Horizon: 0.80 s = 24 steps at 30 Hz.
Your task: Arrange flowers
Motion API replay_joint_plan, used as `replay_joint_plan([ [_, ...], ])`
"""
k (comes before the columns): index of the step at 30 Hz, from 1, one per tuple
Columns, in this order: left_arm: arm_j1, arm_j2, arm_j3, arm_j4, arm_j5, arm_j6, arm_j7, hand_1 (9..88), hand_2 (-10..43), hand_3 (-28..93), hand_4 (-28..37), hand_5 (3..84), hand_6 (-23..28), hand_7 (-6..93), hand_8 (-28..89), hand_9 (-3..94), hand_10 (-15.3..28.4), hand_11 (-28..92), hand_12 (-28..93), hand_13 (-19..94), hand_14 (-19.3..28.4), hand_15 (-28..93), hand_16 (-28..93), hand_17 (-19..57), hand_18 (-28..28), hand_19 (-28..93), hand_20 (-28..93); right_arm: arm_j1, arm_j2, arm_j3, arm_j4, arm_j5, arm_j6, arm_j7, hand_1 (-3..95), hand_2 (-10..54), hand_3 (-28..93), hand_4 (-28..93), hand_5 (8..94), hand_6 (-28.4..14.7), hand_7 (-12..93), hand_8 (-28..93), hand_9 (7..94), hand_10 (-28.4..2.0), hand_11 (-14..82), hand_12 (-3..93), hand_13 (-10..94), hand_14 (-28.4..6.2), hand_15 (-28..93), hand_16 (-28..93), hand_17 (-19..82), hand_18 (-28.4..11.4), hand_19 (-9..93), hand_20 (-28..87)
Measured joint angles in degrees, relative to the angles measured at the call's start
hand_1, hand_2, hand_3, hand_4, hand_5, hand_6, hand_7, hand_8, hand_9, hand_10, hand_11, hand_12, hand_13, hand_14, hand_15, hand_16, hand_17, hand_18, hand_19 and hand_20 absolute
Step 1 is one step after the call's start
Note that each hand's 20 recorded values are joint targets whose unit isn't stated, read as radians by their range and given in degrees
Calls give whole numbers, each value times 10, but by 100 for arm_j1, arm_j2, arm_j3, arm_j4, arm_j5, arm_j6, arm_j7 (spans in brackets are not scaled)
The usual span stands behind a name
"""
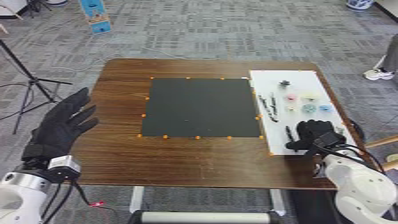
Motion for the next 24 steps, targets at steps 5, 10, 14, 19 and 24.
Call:
replay_joint_plan([
  [5,0,1,0,0,-2,3,0,295,-95,591,-283,214,18,178,-100,158,78,127,185,143,121,122,36,-108,184,377,67,241,-61,-252,57,6,-50,-25,262,-95,733,-283,627,-12,567,-149,671,-122,557,373,606,-127,766,372,323,-208,910,499],
  [10,0,1,3,-1,-8,5,-1,295,-95,590,-283,214,18,178,-101,159,77,126,186,142,121,121,36,-108,184,377,67,634,-106,-616,192,-38,-52,-23,294,-95,766,-283,629,-10,569,-150,672,-122,556,372,611,-124,765,370,325,-206,910,498],
  [14,0,2,3,-1,-12,6,-1,296,-95,589,-283,214,18,178,-101,159,77,126,185,142,121,122,36,-108,184,377,67,897,-139,-843,272,-65,-79,-23,322,-95,767,-283,620,-7,539,74,672,-122,556,372,614,-121,763,373,329,-206,912,495],
  [19,-2,7,3,-1,-18,7,-2,296,-95,588,-283,214,18,177,-101,159,77,125,185,142,121,120,36,-108,184,377,66,913,-188,-797,281,-93,-241,-81,320,-95,776,-283,608,-12,517,73,673,-122,557,372,599,-117,758,379,321,-204,903,496],
  [24,6,7,-2,-1,-25,10,-2,292,-95,592,-283,214,18,177,-100,159,78,126,184,142,122,120,37,-109,184,378,66,817,-196,-589,208,-101,-532,-155,325,-95,779,-283,600,-12,513,82,673,-122,557,371,591,-117,755,381,318,-202,897,497],
])
